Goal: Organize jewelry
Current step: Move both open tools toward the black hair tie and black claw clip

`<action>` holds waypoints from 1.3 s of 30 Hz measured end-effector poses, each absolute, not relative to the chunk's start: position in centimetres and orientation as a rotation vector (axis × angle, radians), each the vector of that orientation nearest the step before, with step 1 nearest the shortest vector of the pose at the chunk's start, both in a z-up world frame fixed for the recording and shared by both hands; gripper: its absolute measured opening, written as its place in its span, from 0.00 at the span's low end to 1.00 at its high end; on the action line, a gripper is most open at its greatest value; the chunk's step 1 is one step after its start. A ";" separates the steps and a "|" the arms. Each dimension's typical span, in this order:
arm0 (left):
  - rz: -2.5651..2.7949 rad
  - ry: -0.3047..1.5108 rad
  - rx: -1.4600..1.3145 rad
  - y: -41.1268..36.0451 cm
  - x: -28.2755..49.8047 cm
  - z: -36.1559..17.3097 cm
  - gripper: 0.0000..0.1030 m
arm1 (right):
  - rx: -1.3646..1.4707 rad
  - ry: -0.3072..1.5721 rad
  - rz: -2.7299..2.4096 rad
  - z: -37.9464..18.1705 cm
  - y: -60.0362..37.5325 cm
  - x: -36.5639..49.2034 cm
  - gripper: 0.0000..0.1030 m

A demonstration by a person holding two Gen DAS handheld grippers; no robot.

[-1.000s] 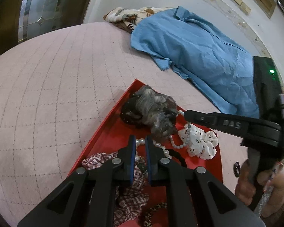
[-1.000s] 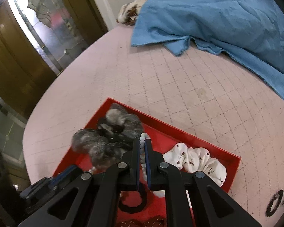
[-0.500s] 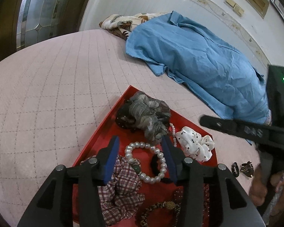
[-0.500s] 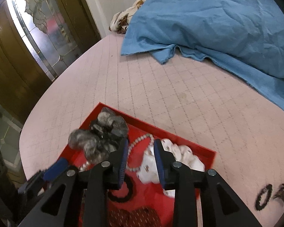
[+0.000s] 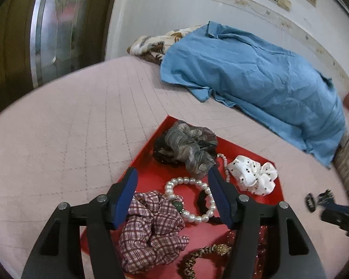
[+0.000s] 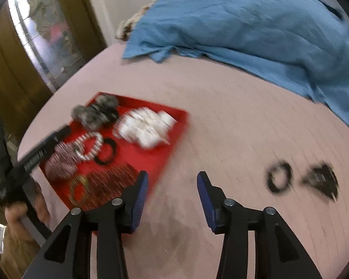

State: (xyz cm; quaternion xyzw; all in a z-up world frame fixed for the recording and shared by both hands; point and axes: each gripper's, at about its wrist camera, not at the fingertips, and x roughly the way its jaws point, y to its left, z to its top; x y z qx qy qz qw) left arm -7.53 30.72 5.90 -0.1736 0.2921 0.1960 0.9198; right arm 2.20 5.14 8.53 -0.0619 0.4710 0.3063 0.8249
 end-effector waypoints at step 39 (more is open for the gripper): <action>0.130 0.837 -0.096 7.0 -5.7 11.6 0.64 | 0.238 0.945 0.308 3.0 -24.5 0.7 0.65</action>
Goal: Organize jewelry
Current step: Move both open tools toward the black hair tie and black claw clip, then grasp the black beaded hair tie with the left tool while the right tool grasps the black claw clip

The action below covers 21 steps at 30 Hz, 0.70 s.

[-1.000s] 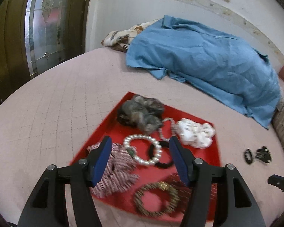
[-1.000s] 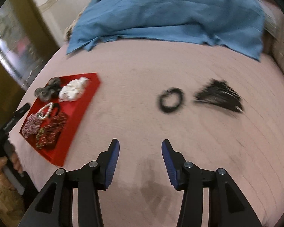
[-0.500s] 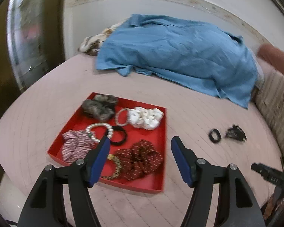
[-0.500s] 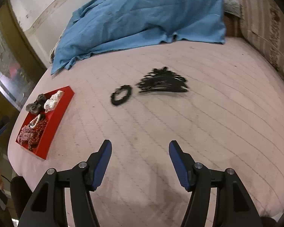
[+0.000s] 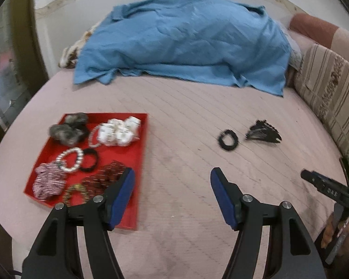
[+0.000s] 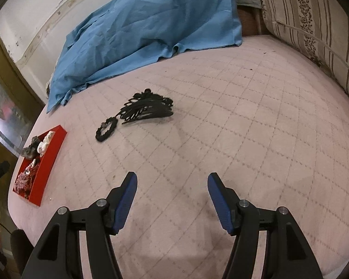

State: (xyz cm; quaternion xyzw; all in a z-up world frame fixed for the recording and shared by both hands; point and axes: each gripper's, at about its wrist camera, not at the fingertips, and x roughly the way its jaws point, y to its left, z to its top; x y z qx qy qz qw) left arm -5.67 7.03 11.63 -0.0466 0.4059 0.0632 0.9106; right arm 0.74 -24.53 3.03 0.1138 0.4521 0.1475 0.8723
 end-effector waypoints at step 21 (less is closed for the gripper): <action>0.047 1.028 -0.239 4.0 9.6 4.1 0.55 | 0.132 0.850 0.518 1.6 -21.2 12.4 0.66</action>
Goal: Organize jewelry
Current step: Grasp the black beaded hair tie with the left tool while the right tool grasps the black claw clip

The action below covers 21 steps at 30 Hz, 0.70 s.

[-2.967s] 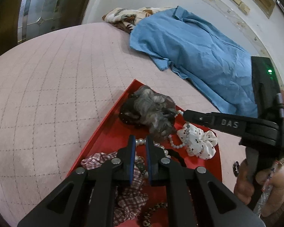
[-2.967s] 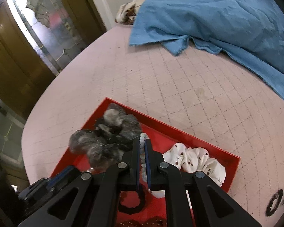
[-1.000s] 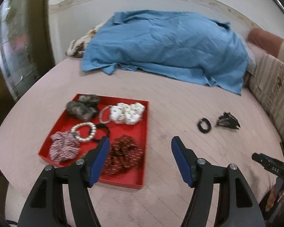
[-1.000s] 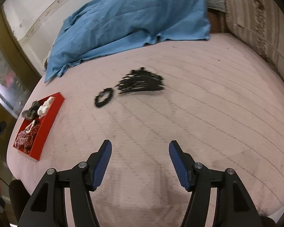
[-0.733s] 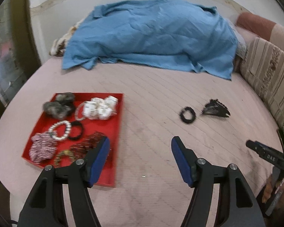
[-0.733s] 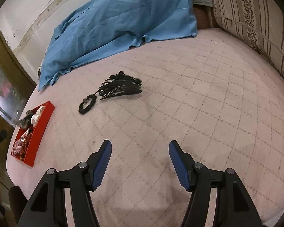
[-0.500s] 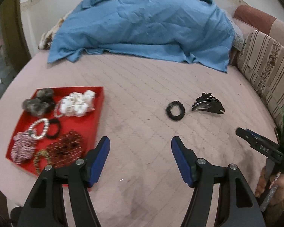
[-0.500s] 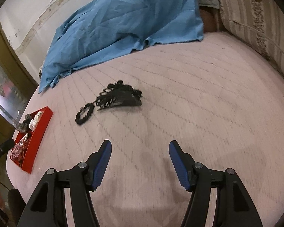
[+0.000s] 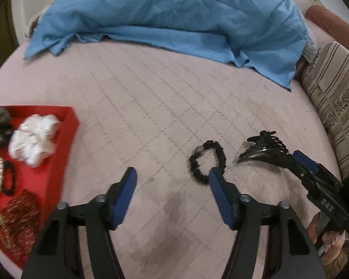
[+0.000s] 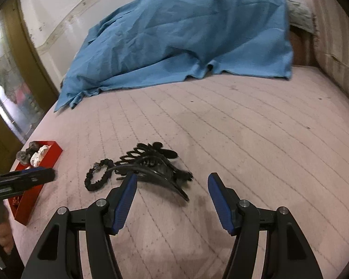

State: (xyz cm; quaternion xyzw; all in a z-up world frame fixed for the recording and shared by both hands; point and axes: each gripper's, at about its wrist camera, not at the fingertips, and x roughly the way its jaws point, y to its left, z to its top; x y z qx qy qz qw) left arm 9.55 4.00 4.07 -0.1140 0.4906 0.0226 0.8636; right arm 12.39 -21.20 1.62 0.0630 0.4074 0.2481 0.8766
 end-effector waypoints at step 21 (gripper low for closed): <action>0.049 1.035 -0.073 0.6 13.9 -0.1 0.35 | -0.029 0.864 0.641 0.3 -17.4 14.7 0.38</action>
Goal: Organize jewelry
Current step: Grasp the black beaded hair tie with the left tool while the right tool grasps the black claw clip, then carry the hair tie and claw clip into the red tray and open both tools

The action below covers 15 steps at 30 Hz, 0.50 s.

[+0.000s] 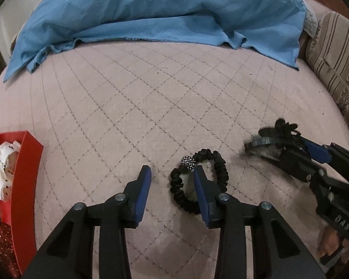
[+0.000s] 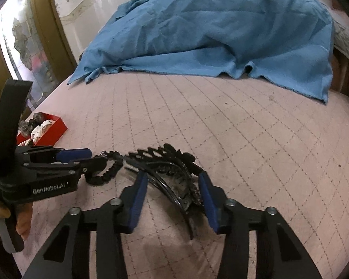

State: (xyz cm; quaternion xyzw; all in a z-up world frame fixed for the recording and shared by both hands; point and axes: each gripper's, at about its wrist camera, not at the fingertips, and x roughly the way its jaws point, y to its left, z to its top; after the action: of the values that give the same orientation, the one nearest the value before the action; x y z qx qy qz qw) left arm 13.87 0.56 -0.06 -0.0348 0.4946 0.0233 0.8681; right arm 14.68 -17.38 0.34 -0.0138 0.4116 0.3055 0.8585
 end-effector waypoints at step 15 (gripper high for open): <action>0.046 1.007 -0.112 1.2 11.1 2.9 0.06 | 0.115 0.874 0.623 1.2 -18.8 14.7 0.29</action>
State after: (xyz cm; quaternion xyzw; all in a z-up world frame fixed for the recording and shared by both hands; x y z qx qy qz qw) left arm 11.08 1.21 2.89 -0.0536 0.4823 0.0221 0.8741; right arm 14.75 -18.83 1.16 0.0545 0.4161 0.2965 0.8579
